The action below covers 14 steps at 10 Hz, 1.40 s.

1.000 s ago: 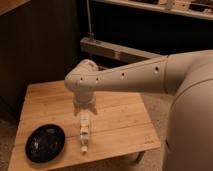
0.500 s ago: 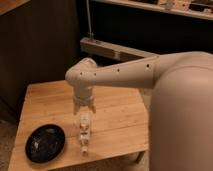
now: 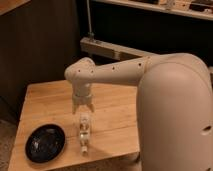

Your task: Place the bottle in the ceramic bowl

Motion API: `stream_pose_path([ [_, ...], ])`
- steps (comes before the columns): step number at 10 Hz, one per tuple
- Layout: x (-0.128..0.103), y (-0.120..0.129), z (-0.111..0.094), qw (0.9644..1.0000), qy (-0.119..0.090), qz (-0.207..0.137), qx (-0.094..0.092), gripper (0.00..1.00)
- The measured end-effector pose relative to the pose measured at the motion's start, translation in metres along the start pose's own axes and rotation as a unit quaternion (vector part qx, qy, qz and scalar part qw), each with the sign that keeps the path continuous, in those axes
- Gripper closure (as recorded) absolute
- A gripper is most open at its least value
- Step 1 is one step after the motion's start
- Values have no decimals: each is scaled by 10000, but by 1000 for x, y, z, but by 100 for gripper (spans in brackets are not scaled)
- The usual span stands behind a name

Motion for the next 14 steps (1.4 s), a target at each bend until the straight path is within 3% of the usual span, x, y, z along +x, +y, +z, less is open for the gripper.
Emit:
stream_pose_path([
  [12, -1, 1, 1, 10000, 19, -9, -4, 35],
  [14, -9, -1, 1, 10000, 43, -3, 65, 35],
])
